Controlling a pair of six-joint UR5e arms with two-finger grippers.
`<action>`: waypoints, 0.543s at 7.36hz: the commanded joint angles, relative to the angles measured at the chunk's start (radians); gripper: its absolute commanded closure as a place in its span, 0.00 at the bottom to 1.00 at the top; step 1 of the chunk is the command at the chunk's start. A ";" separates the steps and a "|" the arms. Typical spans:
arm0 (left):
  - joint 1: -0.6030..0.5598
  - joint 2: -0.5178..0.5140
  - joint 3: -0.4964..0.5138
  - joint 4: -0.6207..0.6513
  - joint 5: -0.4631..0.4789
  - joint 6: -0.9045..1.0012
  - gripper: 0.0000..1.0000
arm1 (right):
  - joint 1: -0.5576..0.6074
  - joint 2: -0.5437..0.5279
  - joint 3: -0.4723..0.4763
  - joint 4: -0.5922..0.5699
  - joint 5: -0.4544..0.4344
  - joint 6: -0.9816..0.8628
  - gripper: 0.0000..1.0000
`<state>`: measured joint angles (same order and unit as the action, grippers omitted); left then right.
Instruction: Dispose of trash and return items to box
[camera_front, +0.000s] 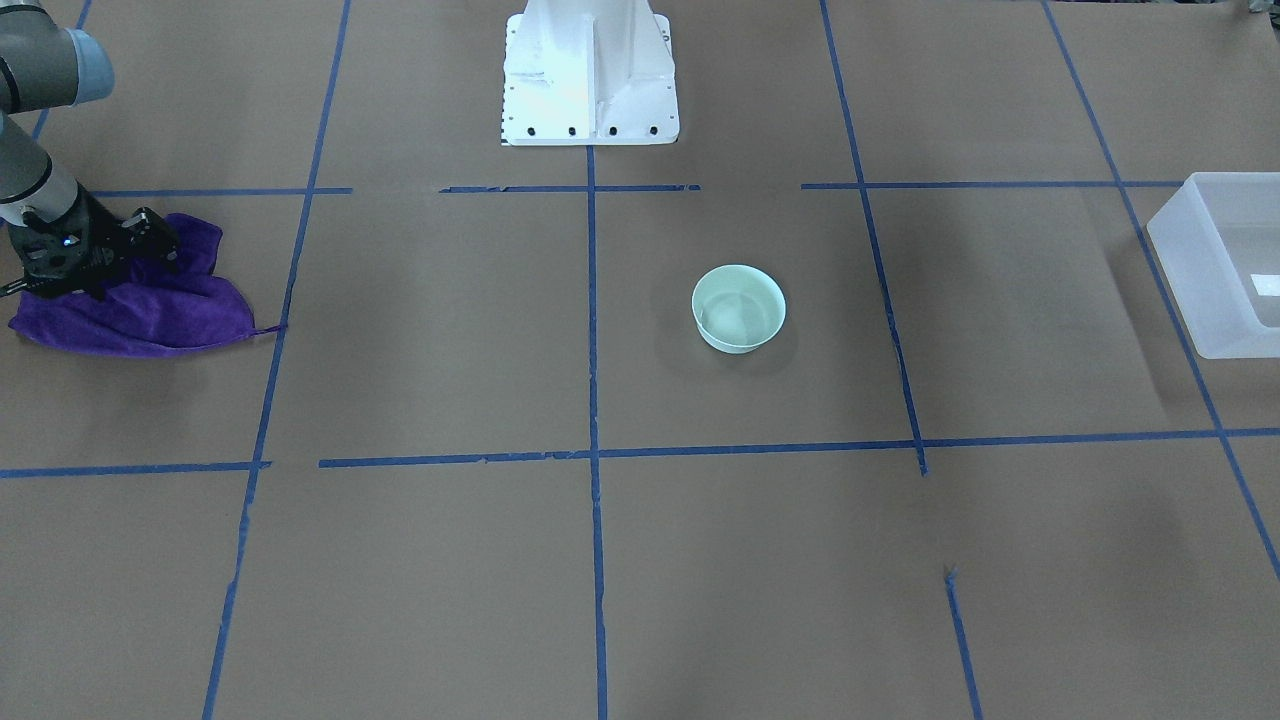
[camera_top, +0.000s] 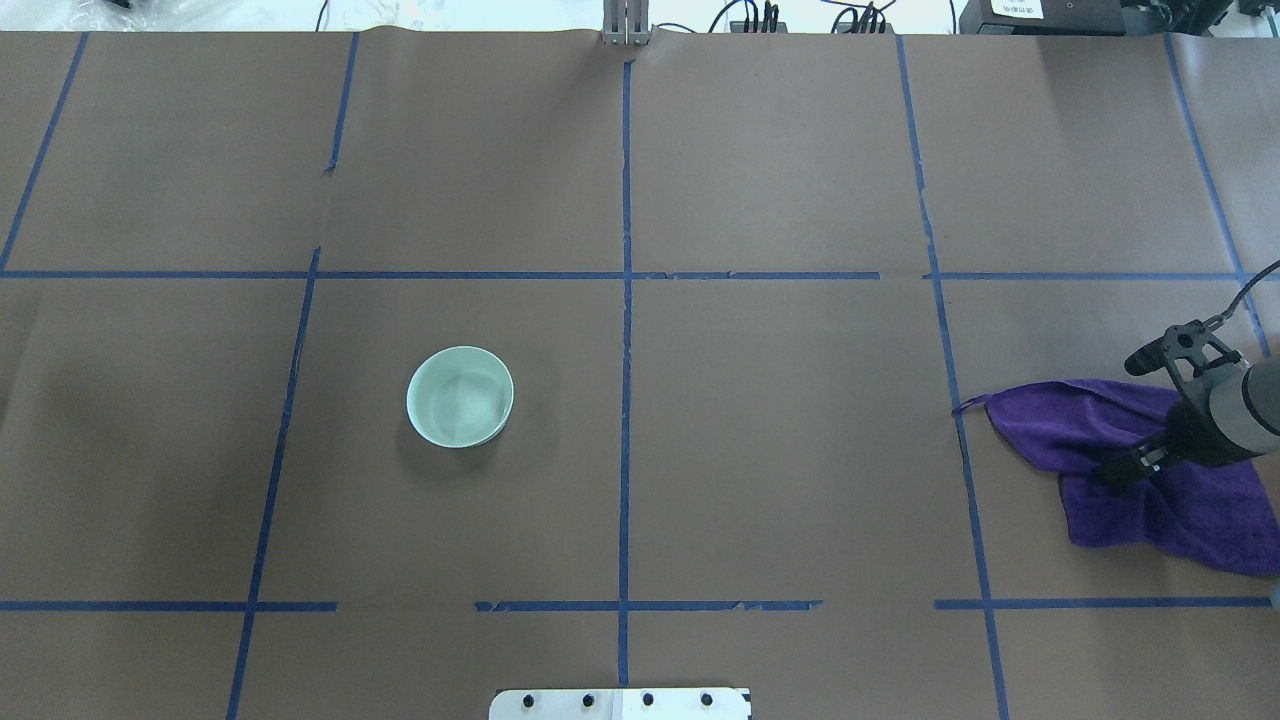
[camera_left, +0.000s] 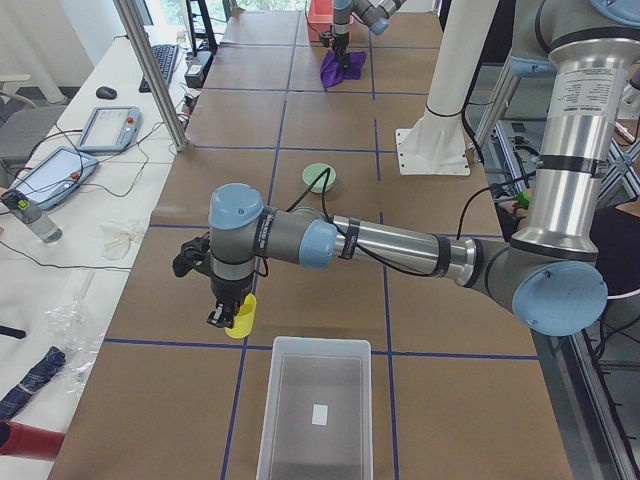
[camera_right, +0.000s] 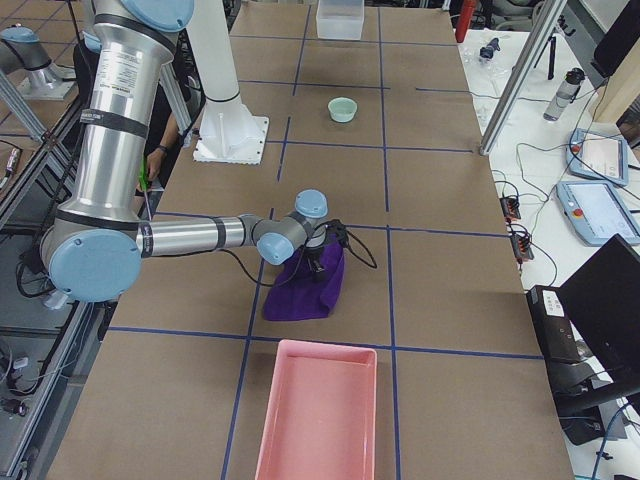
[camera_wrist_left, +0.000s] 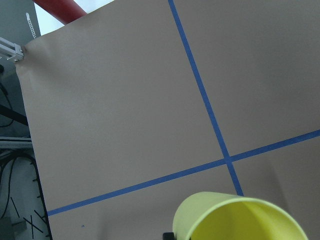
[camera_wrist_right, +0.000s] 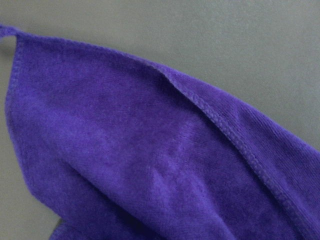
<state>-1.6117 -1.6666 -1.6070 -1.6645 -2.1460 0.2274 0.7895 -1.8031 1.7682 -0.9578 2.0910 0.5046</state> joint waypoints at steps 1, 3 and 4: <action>-0.010 0.039 0.044 -0.082 0.000 0.026 1.00 | 0.010 -0.001 -0.009 0.001 0.001 -0.008 0.03; -0.010 0.047 0.050 -0.092 0.000 0.027 1.00 | 0.023 -0.001 -0.007 0.001 0.003 -0.008 0.75; -0.010 0.048 0.061 -0.093 0.000 0.027 1.00 | 0.030 -0.002 -0.006 0.004 0.003 -0.008 1.00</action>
<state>-1.6210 -1.6222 -1.5564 -1.7537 -2.1461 0.2537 0.8114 -1.8044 1.7612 -0.9565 2.0933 0.4973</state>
